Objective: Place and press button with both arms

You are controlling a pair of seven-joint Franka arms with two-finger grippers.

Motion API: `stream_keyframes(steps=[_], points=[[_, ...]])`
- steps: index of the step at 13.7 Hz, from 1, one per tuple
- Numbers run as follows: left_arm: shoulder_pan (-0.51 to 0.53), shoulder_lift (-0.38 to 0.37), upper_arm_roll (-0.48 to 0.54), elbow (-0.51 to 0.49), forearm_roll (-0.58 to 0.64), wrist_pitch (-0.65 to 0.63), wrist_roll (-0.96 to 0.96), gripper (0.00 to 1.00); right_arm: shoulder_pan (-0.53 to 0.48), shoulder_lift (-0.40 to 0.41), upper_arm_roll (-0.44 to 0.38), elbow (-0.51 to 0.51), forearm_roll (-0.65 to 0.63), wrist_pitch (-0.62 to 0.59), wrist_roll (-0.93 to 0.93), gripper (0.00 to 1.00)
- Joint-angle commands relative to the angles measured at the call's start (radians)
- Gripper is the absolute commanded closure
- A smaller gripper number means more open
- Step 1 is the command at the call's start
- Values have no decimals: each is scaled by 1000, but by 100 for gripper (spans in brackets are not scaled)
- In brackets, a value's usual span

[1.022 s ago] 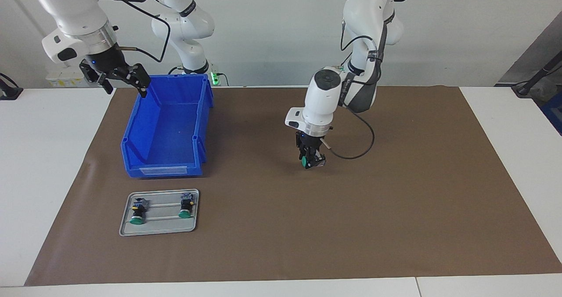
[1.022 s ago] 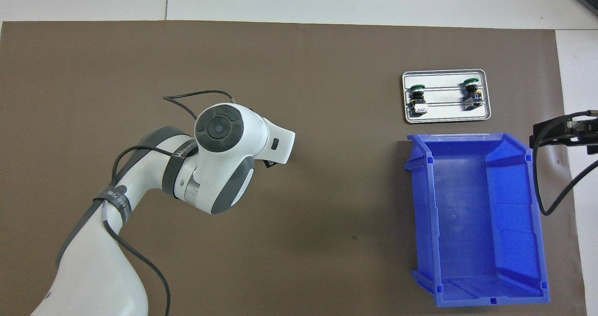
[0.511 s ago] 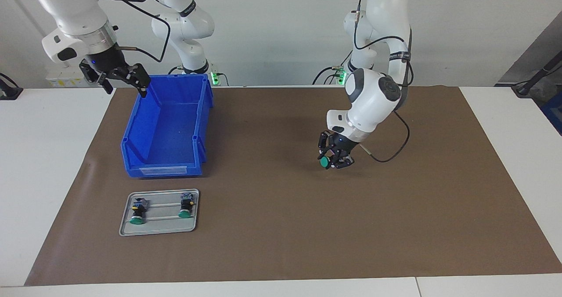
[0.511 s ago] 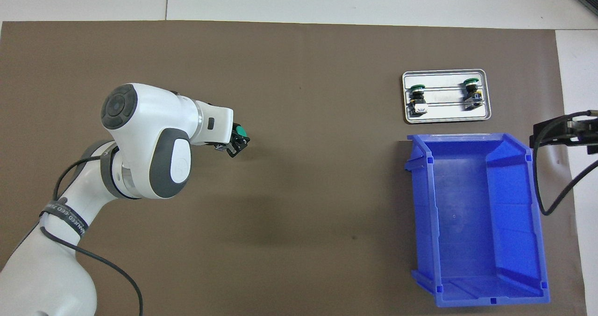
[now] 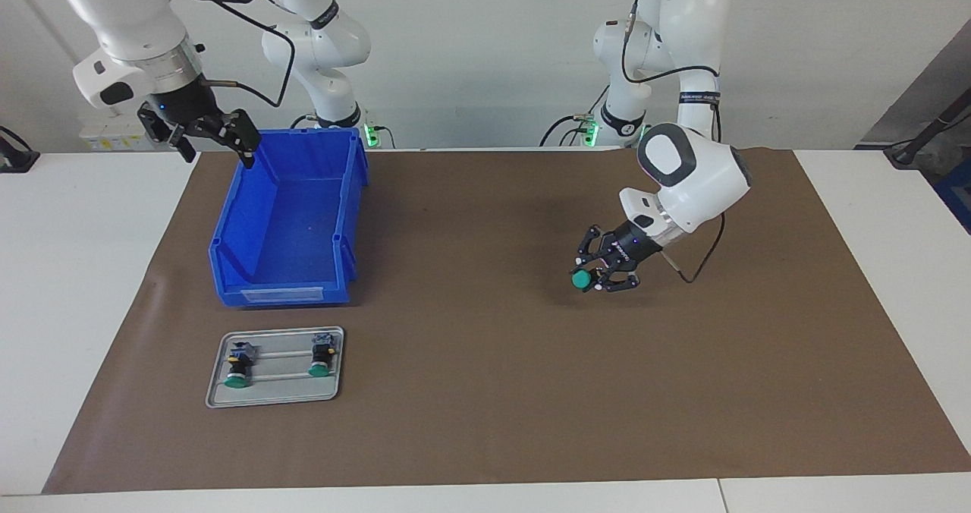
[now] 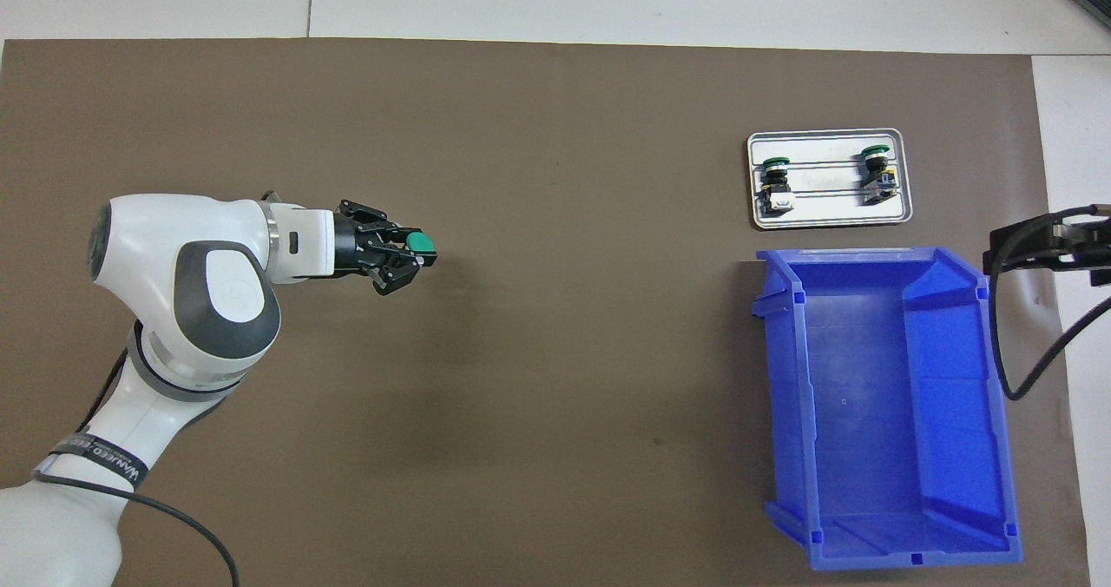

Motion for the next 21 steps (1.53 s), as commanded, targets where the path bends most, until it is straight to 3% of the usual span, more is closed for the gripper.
stream_keyframes(steps=[1,6,8,10,14,21], points=[[-6,-68,-5,-99,-204,47,151,100,-13,-5,11,7,6,-11,-27,0],[-121,-63,-10,-123,-679,185,473,100,-13,-5,12,5,6,-11,-29,0],[-153,-37,-10,-123,-917,182,674,100,-13,-5,12,4,6,-11,-29,0],[-170,-4,-12,-121,-1060,158,806,100,-13,-5,12,4,6,-11,-27,0],[-230,68,-12,-101,-1255,95,960,100,-13,-6,12,4,6,-11,-29,0],[-250,86,-13,-110,-1286,42,986,100,-13,-9,14,1,6,-11,-29,0]])
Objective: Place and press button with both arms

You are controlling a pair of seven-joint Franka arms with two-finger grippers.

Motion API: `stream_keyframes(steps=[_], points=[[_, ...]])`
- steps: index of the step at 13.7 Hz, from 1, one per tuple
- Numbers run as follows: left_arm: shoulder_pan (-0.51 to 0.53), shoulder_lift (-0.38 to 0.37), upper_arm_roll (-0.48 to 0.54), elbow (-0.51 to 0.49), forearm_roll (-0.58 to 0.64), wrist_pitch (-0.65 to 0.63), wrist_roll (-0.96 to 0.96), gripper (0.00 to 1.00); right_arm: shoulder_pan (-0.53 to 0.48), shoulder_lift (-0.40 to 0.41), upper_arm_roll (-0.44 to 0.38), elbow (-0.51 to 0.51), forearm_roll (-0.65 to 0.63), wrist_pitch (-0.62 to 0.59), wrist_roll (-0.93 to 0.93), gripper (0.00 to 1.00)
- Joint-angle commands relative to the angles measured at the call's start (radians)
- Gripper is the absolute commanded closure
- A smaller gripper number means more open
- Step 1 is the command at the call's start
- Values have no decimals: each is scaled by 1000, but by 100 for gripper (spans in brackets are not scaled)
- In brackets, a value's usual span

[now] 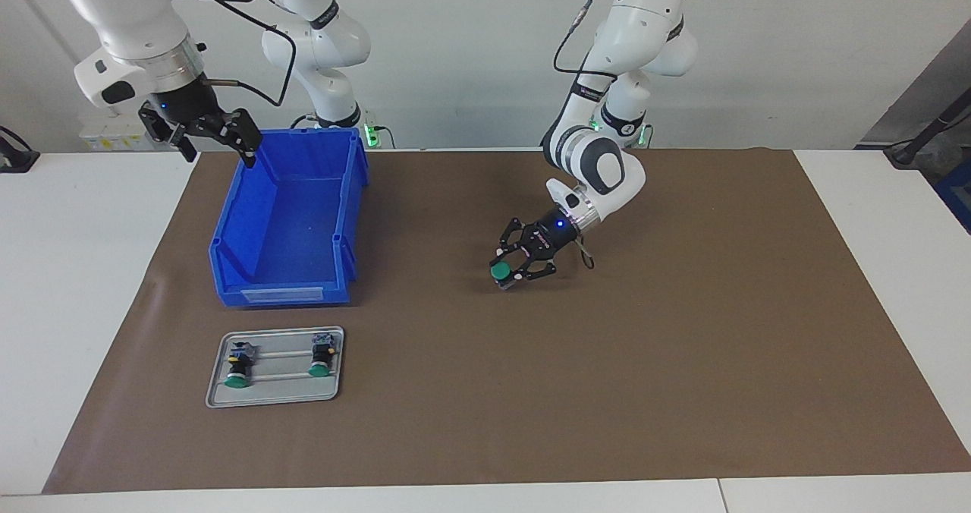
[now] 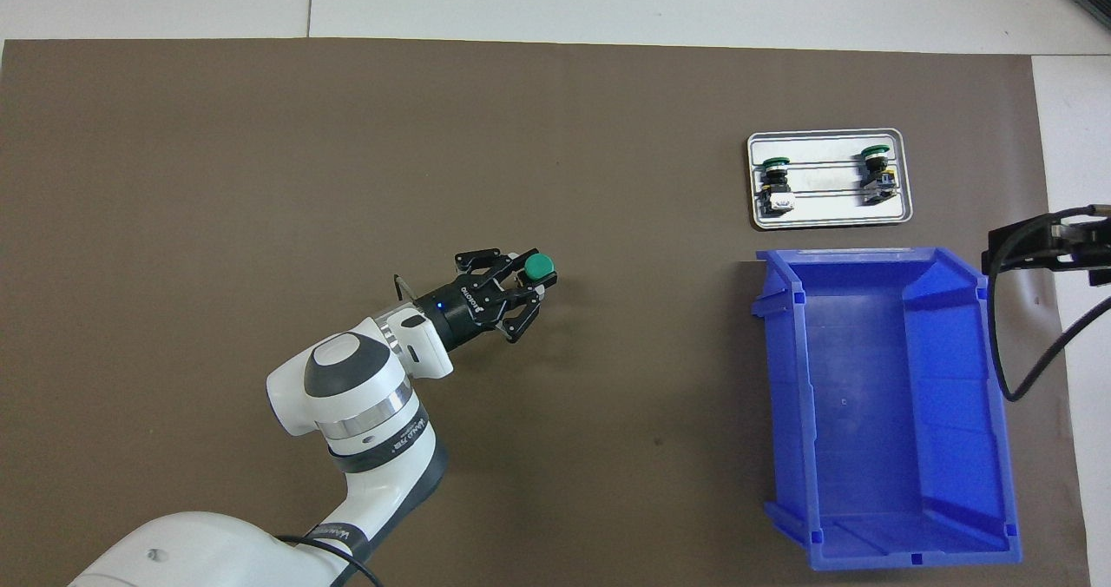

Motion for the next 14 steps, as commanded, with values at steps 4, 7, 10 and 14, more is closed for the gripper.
stream_keyframes(steps=[4,7,10,14], points=[[-10,-1,14,-25,-20,-21,38,100,-15,-9,9,-1,6,-11,-30,0],[-8,-6,16,-47,-18,-24,36,100,-15,-10,10,-1,6,-11,-30,0],[-1,-11,16,-62,-15,-39,36,81,-15,-9,10,-1,6,-11,-30,0],[8,-18,21,-70,11,-29,27,43,-15,-10,10,-3,6,-11,-30,0]])
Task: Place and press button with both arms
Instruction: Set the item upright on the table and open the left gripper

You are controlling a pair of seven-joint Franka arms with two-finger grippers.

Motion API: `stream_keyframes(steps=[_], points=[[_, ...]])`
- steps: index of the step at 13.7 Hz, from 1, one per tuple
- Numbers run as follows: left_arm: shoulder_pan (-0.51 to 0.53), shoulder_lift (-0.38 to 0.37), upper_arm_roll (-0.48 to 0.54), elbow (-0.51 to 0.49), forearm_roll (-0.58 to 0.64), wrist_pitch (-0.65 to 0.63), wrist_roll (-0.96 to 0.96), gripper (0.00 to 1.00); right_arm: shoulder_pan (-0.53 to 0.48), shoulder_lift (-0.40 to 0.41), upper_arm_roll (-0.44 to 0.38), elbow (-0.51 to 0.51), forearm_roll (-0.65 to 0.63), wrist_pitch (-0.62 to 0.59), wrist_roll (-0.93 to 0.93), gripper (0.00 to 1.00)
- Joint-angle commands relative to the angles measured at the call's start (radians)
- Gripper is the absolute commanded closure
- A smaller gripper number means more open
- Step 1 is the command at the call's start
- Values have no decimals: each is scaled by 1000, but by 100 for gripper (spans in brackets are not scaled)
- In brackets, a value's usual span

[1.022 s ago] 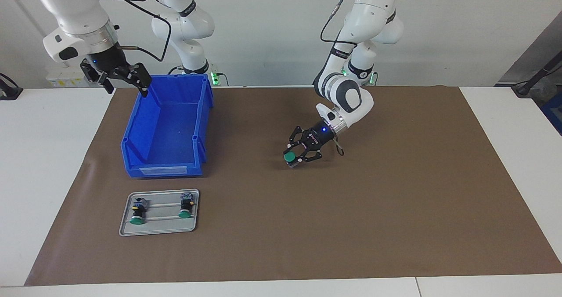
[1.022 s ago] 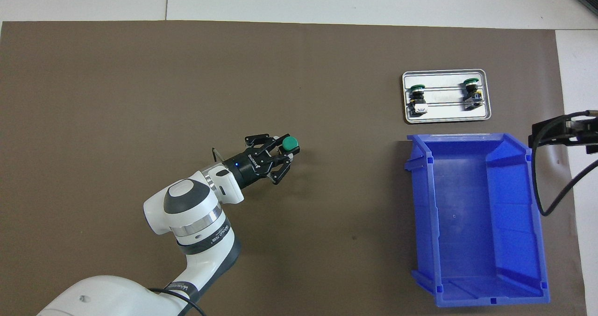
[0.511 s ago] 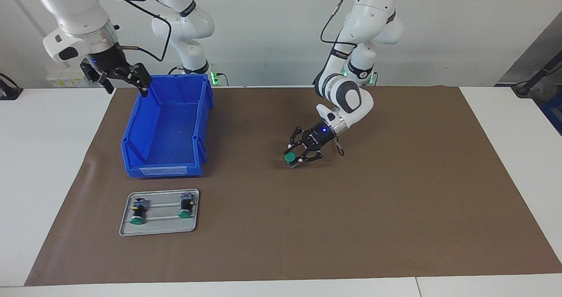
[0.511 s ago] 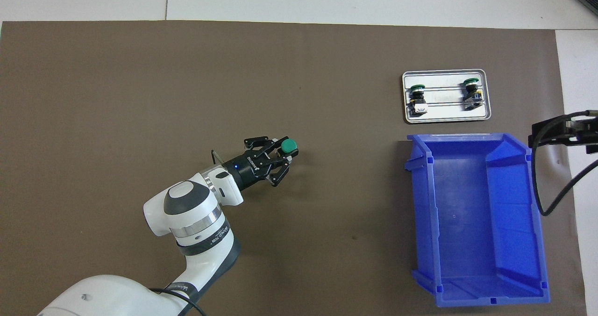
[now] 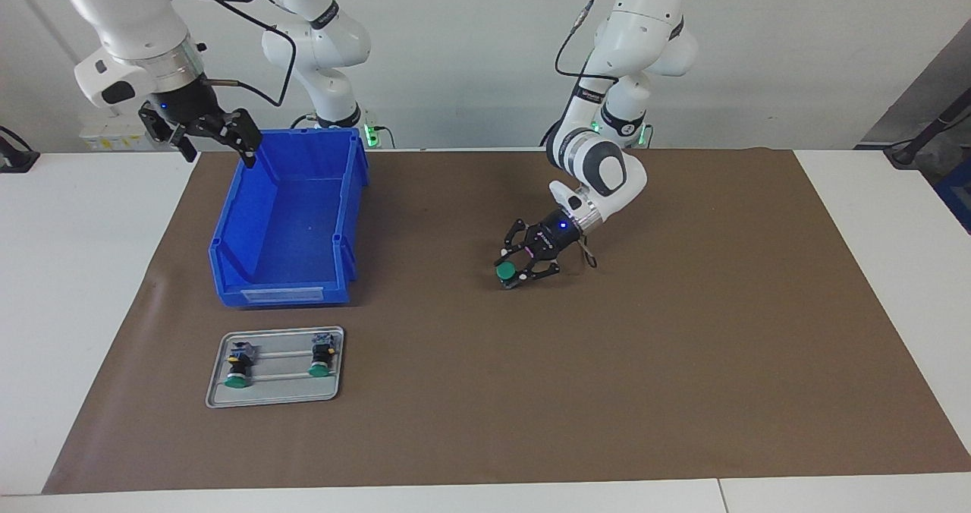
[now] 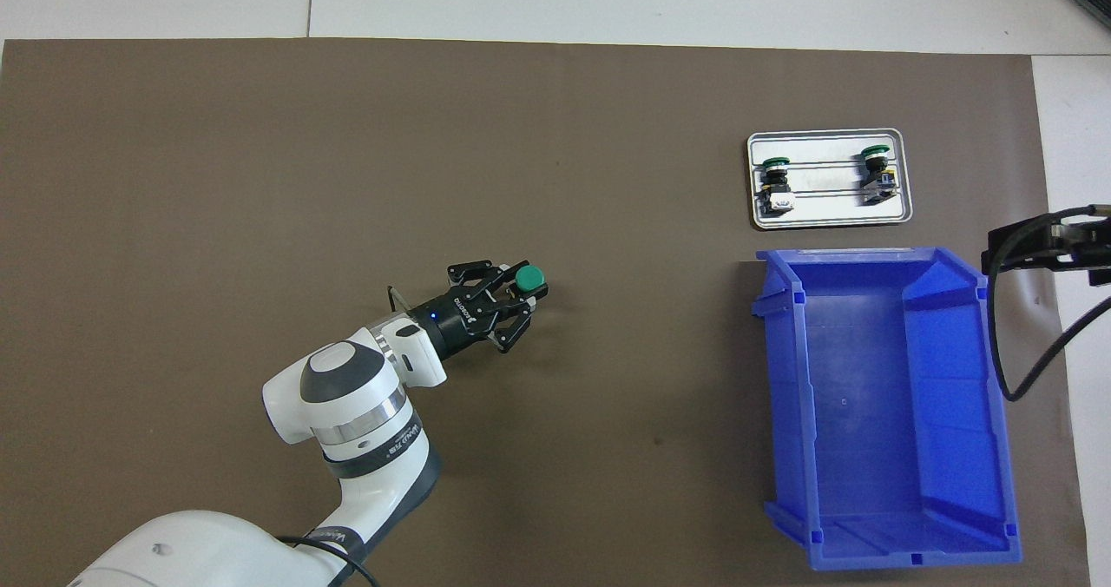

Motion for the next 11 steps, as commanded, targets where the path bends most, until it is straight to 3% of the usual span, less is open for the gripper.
stream_keyframes(steps=[1,6,11], points=[[29,-28,7,-29,27,-16,18,43,-15,-10,9,-3,7,-11,-30,0],[37,-47,7,-39,31,-11,-8,43,-15,-10,10,-4,7,-11,-30,0],[-15,-116,2,-41,32,114,-89,43,-17,-12,10,-6,7,-11,-30,0]])
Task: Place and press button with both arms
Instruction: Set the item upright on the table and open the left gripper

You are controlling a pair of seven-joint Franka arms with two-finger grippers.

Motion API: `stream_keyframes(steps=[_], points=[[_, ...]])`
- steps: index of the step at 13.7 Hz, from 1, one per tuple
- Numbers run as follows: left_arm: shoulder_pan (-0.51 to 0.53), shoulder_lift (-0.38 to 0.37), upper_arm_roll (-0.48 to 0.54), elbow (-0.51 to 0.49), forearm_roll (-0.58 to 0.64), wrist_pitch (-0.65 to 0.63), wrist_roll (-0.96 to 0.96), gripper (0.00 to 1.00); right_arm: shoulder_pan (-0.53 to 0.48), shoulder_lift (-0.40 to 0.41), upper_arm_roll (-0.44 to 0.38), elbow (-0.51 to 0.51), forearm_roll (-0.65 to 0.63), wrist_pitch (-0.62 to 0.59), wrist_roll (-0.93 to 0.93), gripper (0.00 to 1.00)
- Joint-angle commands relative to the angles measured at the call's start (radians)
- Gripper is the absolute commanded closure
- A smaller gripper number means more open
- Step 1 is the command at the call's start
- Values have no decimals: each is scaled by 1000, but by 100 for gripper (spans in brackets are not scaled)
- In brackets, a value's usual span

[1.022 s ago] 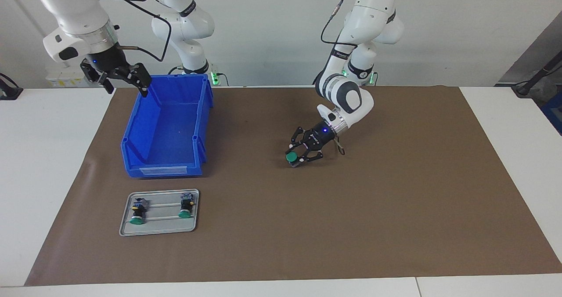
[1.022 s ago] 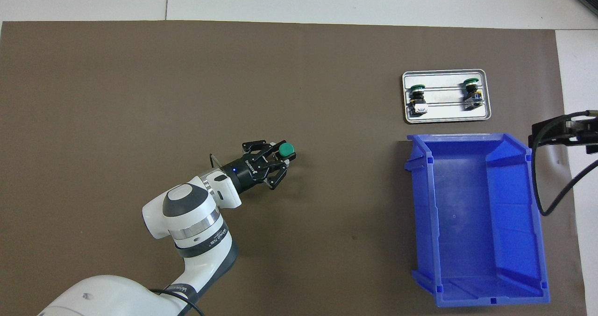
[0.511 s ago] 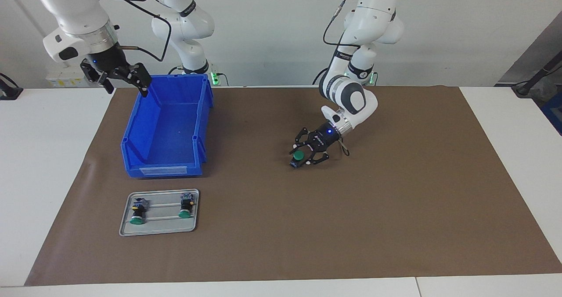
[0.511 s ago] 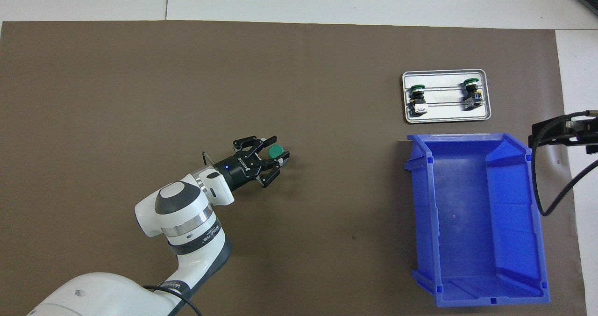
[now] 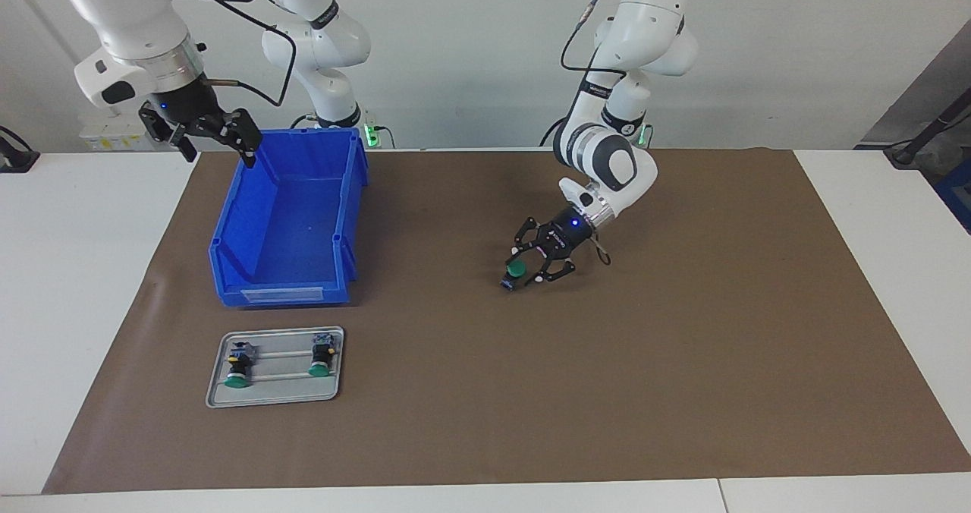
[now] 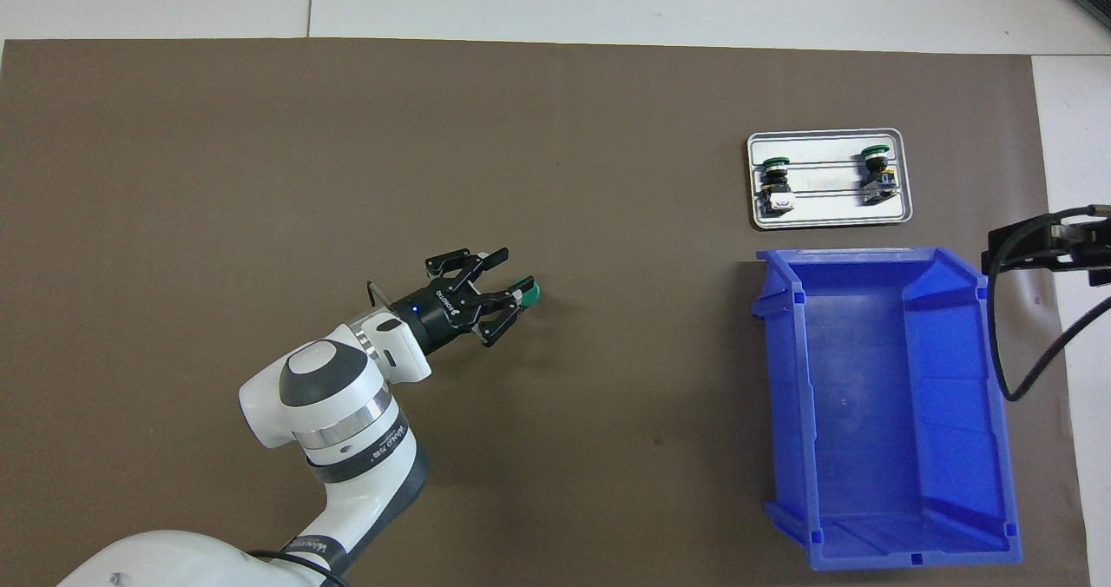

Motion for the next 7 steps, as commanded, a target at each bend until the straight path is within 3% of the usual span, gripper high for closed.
stream_keyframes(steps=[1,4,7], points=[[-37,-60,4,-31,16,71,-80,43,-17,-12,9,-6,7,-11,-30,0],[-69,-109,7,-21,22,145,-242,43,-15,-12,8,-4,7,-11,-30,0],[-60,-124,8,6,158,200,-423,44,-15,-12,8,-6,7,-11,-30,0]])
